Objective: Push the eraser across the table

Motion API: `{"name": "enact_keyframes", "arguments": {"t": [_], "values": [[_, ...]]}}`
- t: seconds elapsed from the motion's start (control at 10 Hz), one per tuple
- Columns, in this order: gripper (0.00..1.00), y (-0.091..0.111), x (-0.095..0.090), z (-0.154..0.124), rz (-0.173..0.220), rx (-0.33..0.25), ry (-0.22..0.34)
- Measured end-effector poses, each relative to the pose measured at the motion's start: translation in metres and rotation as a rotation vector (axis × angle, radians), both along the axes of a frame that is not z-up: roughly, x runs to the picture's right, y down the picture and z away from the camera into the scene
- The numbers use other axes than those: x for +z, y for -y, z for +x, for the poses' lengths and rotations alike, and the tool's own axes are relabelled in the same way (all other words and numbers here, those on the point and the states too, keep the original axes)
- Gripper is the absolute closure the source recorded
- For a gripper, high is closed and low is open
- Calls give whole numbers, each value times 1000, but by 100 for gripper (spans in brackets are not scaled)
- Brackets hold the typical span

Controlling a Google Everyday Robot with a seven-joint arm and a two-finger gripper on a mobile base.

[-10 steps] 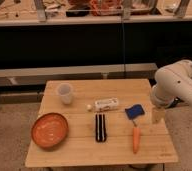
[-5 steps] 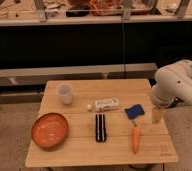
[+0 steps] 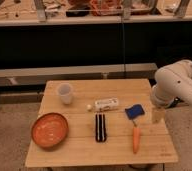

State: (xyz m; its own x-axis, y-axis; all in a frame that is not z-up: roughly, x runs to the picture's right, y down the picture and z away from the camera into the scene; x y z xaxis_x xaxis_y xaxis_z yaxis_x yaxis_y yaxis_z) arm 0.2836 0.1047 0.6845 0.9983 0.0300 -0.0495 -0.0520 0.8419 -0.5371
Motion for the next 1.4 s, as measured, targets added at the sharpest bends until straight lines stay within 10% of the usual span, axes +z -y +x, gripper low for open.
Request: {"name": "enact_keyframes", "arguments": {"t": [1.4], "values": [[20, -60, 76, -75, -49, -148, 131]]}}
